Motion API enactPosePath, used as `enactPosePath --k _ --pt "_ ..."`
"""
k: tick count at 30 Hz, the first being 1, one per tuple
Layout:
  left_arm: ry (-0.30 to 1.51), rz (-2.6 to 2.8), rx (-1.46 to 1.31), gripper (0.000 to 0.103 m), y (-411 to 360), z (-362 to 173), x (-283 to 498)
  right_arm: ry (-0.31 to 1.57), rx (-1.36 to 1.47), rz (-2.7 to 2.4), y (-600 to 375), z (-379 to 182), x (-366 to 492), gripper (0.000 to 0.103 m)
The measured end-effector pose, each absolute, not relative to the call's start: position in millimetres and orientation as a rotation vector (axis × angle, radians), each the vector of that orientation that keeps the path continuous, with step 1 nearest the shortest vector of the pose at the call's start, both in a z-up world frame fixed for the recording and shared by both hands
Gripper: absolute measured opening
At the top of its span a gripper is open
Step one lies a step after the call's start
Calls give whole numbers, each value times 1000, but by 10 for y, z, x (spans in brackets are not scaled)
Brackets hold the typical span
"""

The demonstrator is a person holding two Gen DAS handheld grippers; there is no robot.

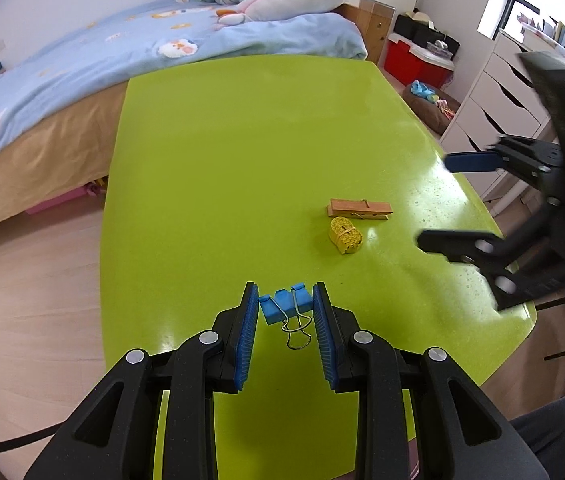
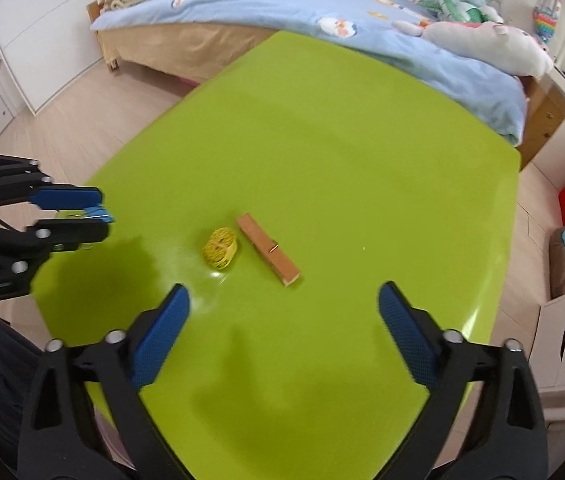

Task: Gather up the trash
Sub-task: 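Grasp the wooden clothespin with the right tool while the left tool holds the blue clip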

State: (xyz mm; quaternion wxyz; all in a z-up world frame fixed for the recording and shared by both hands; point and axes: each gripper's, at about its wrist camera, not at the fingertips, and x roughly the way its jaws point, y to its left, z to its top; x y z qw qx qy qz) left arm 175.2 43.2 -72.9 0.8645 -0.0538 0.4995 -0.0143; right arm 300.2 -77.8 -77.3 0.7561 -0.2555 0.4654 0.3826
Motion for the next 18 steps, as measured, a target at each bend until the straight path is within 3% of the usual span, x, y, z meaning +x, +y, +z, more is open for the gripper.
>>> enactPosePath --k 2,5,15,18 --pt "1048 -31 -115 28 442 -743 1768 1027 -581 847 -705 -872 3074 74" --pt "1052 -33 -120 28 483 -777 1796 1039 -607 863 -626 -995 3149 63" --pt "1070 -41 -128 28 535 -898 1838 1060 -581 929 -517 -1183 3301 39" --pt "1070 -47 -129 28 525 -904 1846 1064 -563 923 -536 -1180 3308 21"
